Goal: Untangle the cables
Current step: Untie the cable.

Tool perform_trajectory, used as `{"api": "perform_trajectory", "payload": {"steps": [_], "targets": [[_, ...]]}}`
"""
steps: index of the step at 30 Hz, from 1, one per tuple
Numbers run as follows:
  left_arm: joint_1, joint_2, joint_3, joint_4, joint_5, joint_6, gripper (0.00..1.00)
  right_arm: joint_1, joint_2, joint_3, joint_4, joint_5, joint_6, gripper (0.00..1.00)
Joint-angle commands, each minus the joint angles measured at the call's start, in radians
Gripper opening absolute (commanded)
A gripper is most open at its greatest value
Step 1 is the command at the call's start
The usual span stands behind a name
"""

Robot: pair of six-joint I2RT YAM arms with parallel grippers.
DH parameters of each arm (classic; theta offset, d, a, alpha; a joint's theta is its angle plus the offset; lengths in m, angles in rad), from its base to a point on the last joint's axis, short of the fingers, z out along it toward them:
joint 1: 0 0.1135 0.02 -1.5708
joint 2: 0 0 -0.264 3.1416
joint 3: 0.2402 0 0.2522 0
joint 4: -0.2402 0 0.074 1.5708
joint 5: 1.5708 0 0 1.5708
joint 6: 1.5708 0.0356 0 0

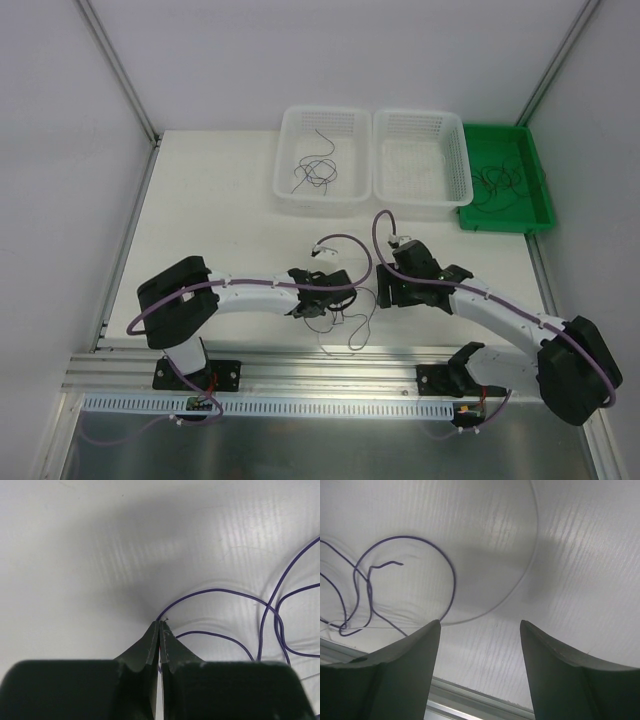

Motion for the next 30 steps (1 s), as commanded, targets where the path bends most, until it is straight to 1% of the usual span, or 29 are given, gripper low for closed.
{"api": "perform_trajectory", "payload": {"steps": [1,6,13,16,18,19,24,25,28,30], "targets": [[0.013,-0.033,-0.052,-0.091,-0.001,-0.029,0.00,0.020,0.021,0.040,0.001,0.078,0.025,0.68],[0.016,-0.063,-0.078,-0.096,-0.001,-0.035,0.00,0.048,0.091,0.052,0.010,0.110,0.034,0.66],[0.016,-0.082,-0.091,-0.096,-0.001,-0.040,0.00,0.080,0.171,0.075,0.005,0.172,0.051,0.57],[0.016,-0.095,-0.094,-0.096,-0.005,-0.040,0.00,0.082,0.202,0.080,0.007,0.181,0.054,0.48],[0.016,-0.105,-0.100,-0.097,-0.010,-0.040,0.00,0.083,0.217,0.081,0.001,0.187,0.054,0.40],[0.019,-0.107,-0.107,-0.097,-0.014,-0.041,0.00,0.083,0.226,0.083,0.001,0.192,0.054,0.32],[0.050,-0.142,-0.146,-0.102,-0.018,-0.046,0.00,0.086,0.237,0.078,-0.015,0.225,0.049,0.08],[0.067,-0.153,-0.164,-0.103,-0.019,-0.048,0.00,0.083,0.237,0.083,-0.022,0.241,0.049,0.01],[0.094,-0.202,-0.209,-0.109,-0.024,-0.048,0.00,0.068,0.245,0.090,-0.058,0.281,0.041,0.01],[0.125,-0.249,-0.233,-0.111,-0.027,-0.048,0.00,0.025,0.231,0.090,-0.070,0.284,0.035,0.01]]}}
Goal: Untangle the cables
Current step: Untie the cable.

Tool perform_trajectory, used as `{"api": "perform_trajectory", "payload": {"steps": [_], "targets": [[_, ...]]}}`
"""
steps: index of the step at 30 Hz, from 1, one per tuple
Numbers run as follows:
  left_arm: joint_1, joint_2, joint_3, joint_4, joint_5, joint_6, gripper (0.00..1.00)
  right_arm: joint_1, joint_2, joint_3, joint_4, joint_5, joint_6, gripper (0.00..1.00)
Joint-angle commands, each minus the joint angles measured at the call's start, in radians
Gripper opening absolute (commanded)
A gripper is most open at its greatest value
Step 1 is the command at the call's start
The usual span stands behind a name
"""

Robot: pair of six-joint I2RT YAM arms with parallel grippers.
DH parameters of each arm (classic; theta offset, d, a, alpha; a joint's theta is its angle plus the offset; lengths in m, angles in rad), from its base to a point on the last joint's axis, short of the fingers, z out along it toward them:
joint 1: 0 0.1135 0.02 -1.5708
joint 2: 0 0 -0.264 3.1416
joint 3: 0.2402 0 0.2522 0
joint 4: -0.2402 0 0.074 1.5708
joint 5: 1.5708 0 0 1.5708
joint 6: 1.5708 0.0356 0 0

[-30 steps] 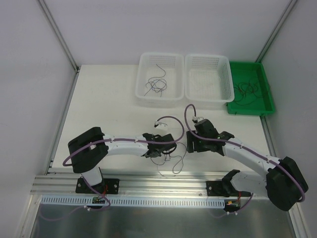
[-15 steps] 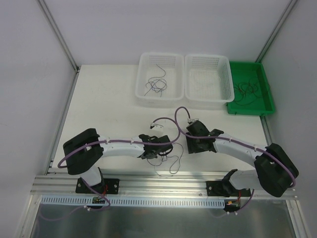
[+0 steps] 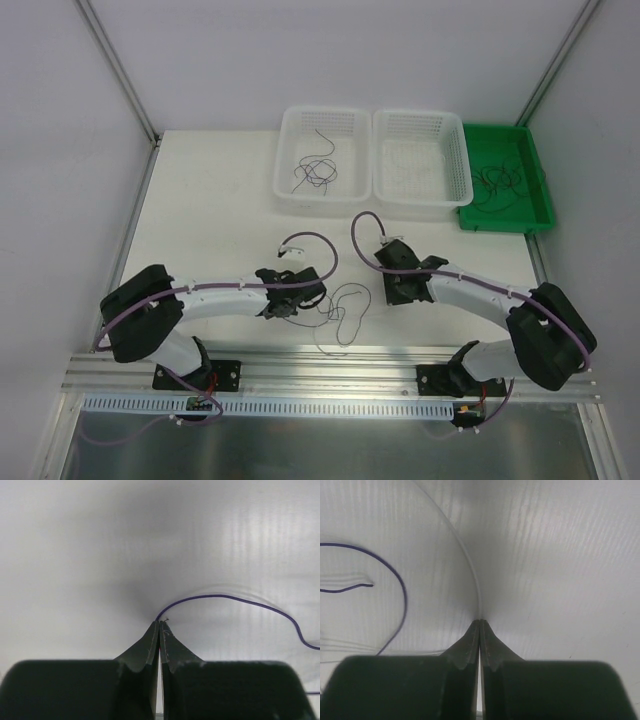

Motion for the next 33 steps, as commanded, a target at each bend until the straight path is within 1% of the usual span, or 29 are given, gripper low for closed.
{"api": "perform_trajectory", "payload": {"steps": [1,5,7,9,11,13,15,18,19,20,21,22,23,26,29,30,32,33], "targets": [[0.043,-0.078,-0.071,-0.062,-0.023,-0.016,0.00,-0.092,0.002,0.010,-0.038,0.070,-0.004,0.01],[0.089,-0.152,-0.122,-0.066,-0.023,-0.013,0.00,-0.175,-0.059,0.033,-0.061,0.057,-0.037,0.01],[0.094,-0.185,-0.130,-0.063,-0.021,-0.015,0.00,-0.178,-0.083,0.064,-0.067,0.042,-0.060,0.01],[0.094,-0.205,-0.122,-0.061,-0.015,-0.009,0.00,-0.177,-0.091,0.081,-0.061,-0.010,-0.066,0.01],[0.094,-0.210,-0.115,-0.061,-0.026,0.005,0.00,-0.178,-0.090,0.096,-0.060,-0.019,-0.063,0.01],[0.095,-0.212,-0.119,-0.063,-0.043,0.017,0.00,-0.178,-0.088,0.105,-0.061,-0.007,-0.069,0.01],[0.103,-0.216,-0.130,-0.066,-0.044,0.016,0.00,-0.184,-0.094,0.114,-0.090,0.042,-0.076,0.01],[0.133,-0.245,-0.158,-0.070,-0.040,0.005,0.00,-0.253,-0.178,0.124,-0.127,0.047,-0.092,0.01],[0.144,-0.254,-0.170,-0.073,-0.041,0.004,0.00,-0.316,-0.209,0.128,-0.135,0.033,-0.095,0.01],[0.164,-0.264,-0.173,-0.073,-0.043,0.005,0.00,-0.350,-0.273,0.154,-0.159,0.022,-0.112,0.01],[0.175,-0.285,-0.174,-0.075,-0.044,0.011,0.00,-0.379,-0.304,0.171,-0.176,0.013,-0.119,0.01],[0.188,-0.296,-0.176,-0.076,-0.047,0.016,0.00,-0.428,-0.330,0.197,-0.195,0.013,-0.130,0.01],[0.214,-0.308,-0.174,-0.078,-0.049,0.020,0.00,-0.449,-0.379,0.252,-0.231,0.017,-0.144,0.01],[0.264,-0.336,-0.158,-0.076,-0.054,0.045,0.00,-0.520,-0.435,0.359,-0.285,0.007,-0.153,0.01],[0.282,-0.353,-0.125,-0.076,-0.055,0.077,0.00,-0.552,-0.473,0.406,-0.291,-0.076,-0.147,0.01],[0.284,-0.363,-0.104,-0.076,-0.043,0.085,0.00,-0.554,-0.473,0.420,-0.291,-0.138,-0.135,0.01],[0.282,-0.376,-0.081,-0.073,-0.009,0.082,0.00,-0.551,-0.467,0.412,-0.275,-0.197,-0.124,0.01],[0.282,-0.383,-0.070,-0.064,0.015,0.079,0.03,-0.551,-0.462,0.401,-0.267,-0.217,-0.120,0.01]]}}
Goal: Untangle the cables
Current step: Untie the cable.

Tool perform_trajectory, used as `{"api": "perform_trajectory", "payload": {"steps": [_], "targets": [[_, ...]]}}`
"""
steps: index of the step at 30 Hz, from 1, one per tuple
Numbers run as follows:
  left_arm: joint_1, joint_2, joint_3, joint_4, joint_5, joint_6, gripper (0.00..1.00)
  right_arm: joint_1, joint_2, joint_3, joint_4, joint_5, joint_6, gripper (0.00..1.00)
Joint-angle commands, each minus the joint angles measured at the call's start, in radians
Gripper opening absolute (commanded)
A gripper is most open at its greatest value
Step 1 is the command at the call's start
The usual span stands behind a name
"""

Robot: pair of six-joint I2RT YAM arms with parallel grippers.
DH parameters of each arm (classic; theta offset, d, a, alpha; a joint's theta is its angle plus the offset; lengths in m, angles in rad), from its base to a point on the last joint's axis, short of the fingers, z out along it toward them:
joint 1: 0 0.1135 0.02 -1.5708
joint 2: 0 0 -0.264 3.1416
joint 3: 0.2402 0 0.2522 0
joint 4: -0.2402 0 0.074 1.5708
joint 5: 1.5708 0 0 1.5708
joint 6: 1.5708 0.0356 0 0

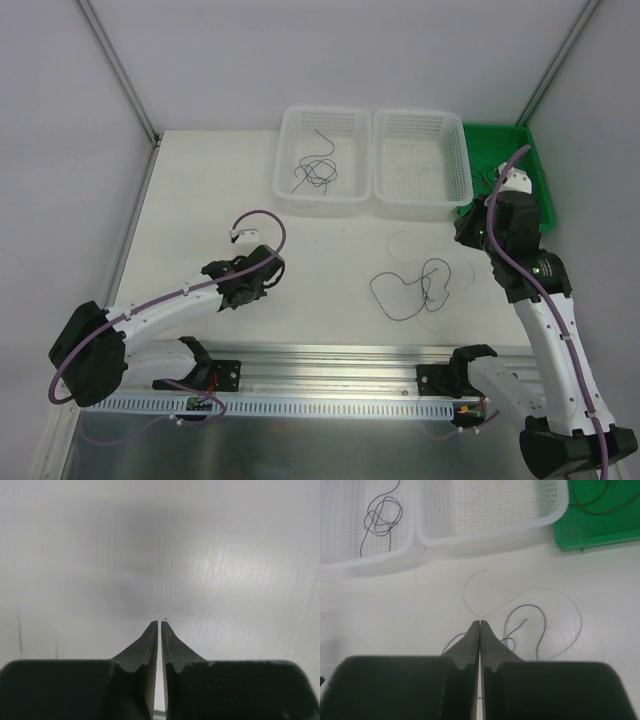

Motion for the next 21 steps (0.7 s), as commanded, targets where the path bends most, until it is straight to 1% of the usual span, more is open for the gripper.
{"api": "perform_trajectory", "payload": {"steps": [1,2,3,4,5,6,7,8,9,10,11,12,13,14,15,18,19,21], "targets": [[-0.005,-0.042,0.078,0.018,0.094,0.014,0.08,0.001,0.033,-0.045,-0.035,-0.161,0.014,0.01],[-0.018,-0.055,0.082,0.043,0.127,0.008,0.19,0.001,0.036,-0.062,-0.013,-0.169,0.014,0.01],[-0.035,-0.059,0.073,0.126,0.158,0.001,0.27,0.003,0.039,-0.081,-0.009,-0.182,0.016,0.01],[-0.072,-0.061,0.069,0.163,0.214,-0.013,0.37,0.004,0.056,-0.104,-0.007,-0.194,0.013,0.01],[-0.087,-0.059,0.066,0.198,0.237,-0.029,0.46,0.006,0.062,-0.117,-0.002,-0.209,0.011,0.04],[-0.104,-0.046,0.063,0.279,0.264,-0.059,0.67,0.009,0.066,-0.131,0.004,-0.247,0.011,0.10],[-0.139,-0.033,0.066,0.310,0.293,-0.075,0.75,0.021,0.067,-0.163,0.013,-0.252,0.011,0.21],[-0.156,0.003,0.072,0.347,0.304,-0.091,0.80,0.030,0.059,-0.177,0.021,-0.251,0.014,0.25],[-0.176,0.029,0.095,0.379,0.316,-0.108,0.85,0.041,0.054,-0.190,0.022,-0.236,0.014,0.34],[-0.189,0.059,0.110,0.440,0.331,-0.119,0.86,0.050,0.048,-0.203,0.024,-0.226,0.013,0.38],[-0.207,0.123,0.142,0.468,0.371,-0.151,0.86,0.055,0.031,-0.222,0.019,-0.216,0.013,0.42],[-0.215,0.157,0.159,0.496,0.388,-0.164,0.85,0.056,0.022,-0.231,0.021,-0.214,0.016,0.48],[-0.222,0.190,0.177,0.533,0.405,-0.180,0.85,0.056,0.011,-0.239,0.019,-0.215,0.016,0.52],[-0.241,0.261,0.197,0.560,0.409,-0.196,0.84,0.058,0.001,-0.256,0.019,-0.215,0.022,0.55],[-0.249,0.295,0.242,0.570,0.406,-0.229,0.82,0.064,-0.024,-0.263,0.019,-0.217,0.027,0.63],[-0.273,0.419,0.323,0.605,0.413,-0.291,0.79,0.075,-0.067,-0.294,0.018,-0.214,0.034,0.75],[-0.278,0.445,0.339,0.613,0.410,-0.309,0.76,0.076,-0.076,-0.302,0.024,-0.214,0.037,0.78],[-0.290,0.520,0.380,0.645,0.422,-0.355,0.73,0.078,-0.105,-0.323,0.028,-0.226,0.047,0.84]]}}
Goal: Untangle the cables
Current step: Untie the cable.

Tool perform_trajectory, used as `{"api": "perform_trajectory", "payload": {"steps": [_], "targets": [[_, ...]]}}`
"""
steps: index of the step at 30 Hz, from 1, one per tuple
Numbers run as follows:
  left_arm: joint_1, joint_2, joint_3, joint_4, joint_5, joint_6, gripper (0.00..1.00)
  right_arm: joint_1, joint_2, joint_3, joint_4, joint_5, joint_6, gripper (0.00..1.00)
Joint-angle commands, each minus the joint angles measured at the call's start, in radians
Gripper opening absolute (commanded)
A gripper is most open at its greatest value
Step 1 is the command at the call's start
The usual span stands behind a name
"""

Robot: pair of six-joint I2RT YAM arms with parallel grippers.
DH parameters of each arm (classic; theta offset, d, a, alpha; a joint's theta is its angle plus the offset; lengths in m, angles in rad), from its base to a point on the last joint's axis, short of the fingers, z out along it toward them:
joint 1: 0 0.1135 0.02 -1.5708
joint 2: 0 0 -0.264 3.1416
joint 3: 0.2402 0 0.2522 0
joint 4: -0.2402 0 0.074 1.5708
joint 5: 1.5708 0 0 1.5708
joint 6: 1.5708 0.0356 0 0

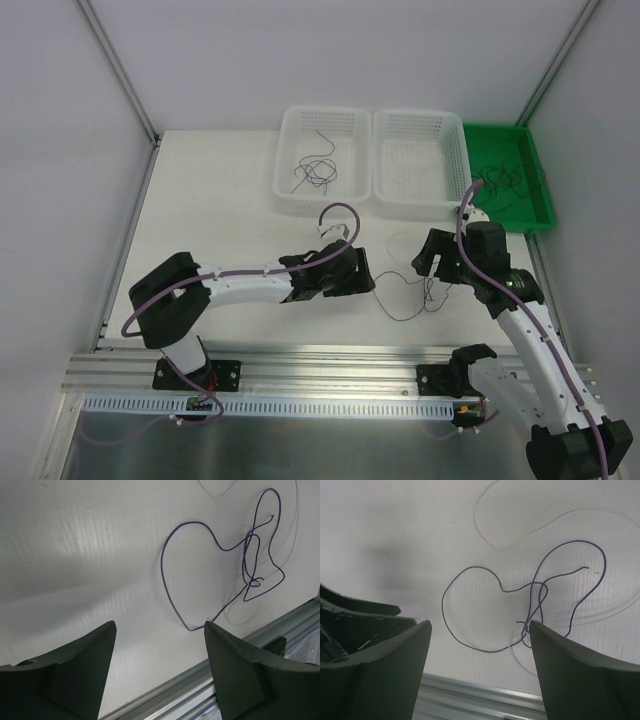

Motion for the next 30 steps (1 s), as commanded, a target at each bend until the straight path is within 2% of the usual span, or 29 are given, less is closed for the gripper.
{"api": "perform_trajectory", "payload": {"steps": [1,7,11,12,14,15,18,25,30], "targets": [[-0.022,0.085,0.084,0.098,0.034,-0.122,0.70,0.010,-0.048,-0.025,0.026,-0.024,0.020,0.85],[-0.061,0.234,0.179,0.102,0.017,-0.161,0.58,0.013,-0.071,-0.034,0.020,-0.038,0.015,0.87],[-0.067,0.304,0.201,0.102,0.010,-0.181,0.45,0.015,-0.078,-0.044,0.026,-0.045,0.015,0.88],[-0.067,0.309,0.198,0.100,0.002,-0.185,0.38,0.015,-0.078,-0.044,0.025,-0.045,0.015,0.88],[-0.067,0.312,0.189,0.094,-0.022,-0.188,0.31,0.015,-0.080,-0.047,0.023,-0.047,0.010,0.87],[-0.067,0.309,0.175,0.091,-0.033,-0.188,0.18,0.015,-0.080,-0.048,0.023,-0.047,0.012,0.88],[-0.067,0.269,0.135,0.079,-0.085,-0.175,0.00,0.016,-0.072,-0.057,0.033,-0.047,0.010,0.88],[-0.067,0.056,0.041,-0.001,-0.225,-0.060,0.00,0.054,0.038,-0.107,0.082,-0.065,0.020,0.88],[-0.067,-0.090,0.004,-0.111,-0.303,0.051,0.00,0.184,0.173,-0.154,0.186,-0.007,0.061,0.87]]}}
